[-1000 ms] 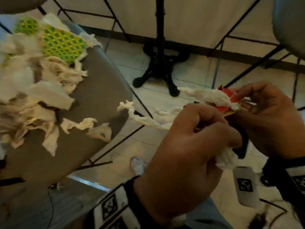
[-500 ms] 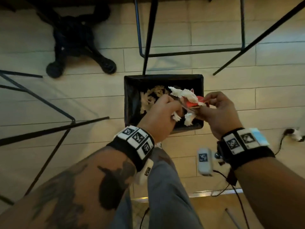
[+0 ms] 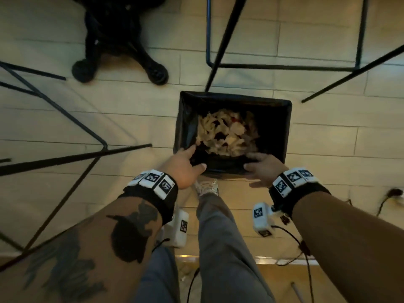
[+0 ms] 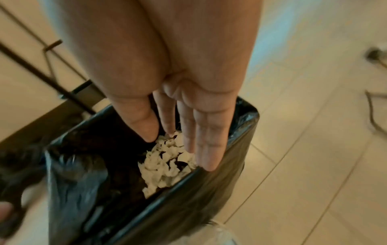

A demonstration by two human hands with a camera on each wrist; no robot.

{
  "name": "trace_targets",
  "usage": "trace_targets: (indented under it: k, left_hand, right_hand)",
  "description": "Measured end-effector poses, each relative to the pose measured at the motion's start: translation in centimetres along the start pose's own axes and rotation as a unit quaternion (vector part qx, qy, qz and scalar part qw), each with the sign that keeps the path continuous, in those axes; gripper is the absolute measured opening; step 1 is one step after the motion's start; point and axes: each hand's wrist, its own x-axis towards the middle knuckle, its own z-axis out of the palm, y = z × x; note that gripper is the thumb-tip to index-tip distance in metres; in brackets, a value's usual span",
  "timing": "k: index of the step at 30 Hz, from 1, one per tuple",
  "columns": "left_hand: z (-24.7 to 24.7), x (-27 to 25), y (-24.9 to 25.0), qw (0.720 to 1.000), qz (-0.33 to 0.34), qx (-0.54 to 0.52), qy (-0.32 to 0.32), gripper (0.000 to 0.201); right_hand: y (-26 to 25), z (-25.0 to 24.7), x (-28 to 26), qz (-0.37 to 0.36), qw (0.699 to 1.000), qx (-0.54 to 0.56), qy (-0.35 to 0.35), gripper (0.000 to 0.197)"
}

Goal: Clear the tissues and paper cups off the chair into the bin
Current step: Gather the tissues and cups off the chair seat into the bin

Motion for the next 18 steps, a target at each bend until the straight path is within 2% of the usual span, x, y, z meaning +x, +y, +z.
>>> trace_targets:
  k: [2,5,7,9,13,15,18]
  left_hand:
    - [-1.2,-3.0,-1.2,0.999,-0.004,-0.043,0.006,0.066]
    - [-3.6,-9.5,-2.9,0.996,0.011,-0.092,0.015,0.040]
    - [-5.3,-14.7,-4.7,0.993,0.022,-0.113,0.033,0.031]
    - [-6.9,-20.0,-7.0,0.991,0.054,-0.098,0.072,0.030]
    - [-8.9,-30.2,-12.2,0.963,0.118,-0.173,0.172,0.033]
    - [-9.5,-35.0,-14.8,0.943,0.139,-0.206,0.219,0.033]
    - [-10.1,-41.2,-18.3,0.900,0.167,-0.256,0.312,0.029]
  right_hand:
    - [-0.1,0.3,-1.3,-0.024,0.991,-0.133,0.015,0.045]
    - [-0.8,0.8,-4.3,-0.070,0.943,-0.325,0.026,0.040]
    - [-1.8,1.5,-6.6,-0.088,0.913,-0.398,0.014,0.037]
    - [-4.0,3.0,-9.7,-0.098,0.888,-0.450,0.005,0.034]
    - [-9.3,8.2,-15.7,-0.164,0.864,-0.475,0.003,0.036]
    - [-11.9,11.2,-18.6,-0.238,0.850,-0.470,-0.013,0.038]
    - [-16.1,17.8,-27.0,-0.356,0.826,-0.437,-0.029,0.066]
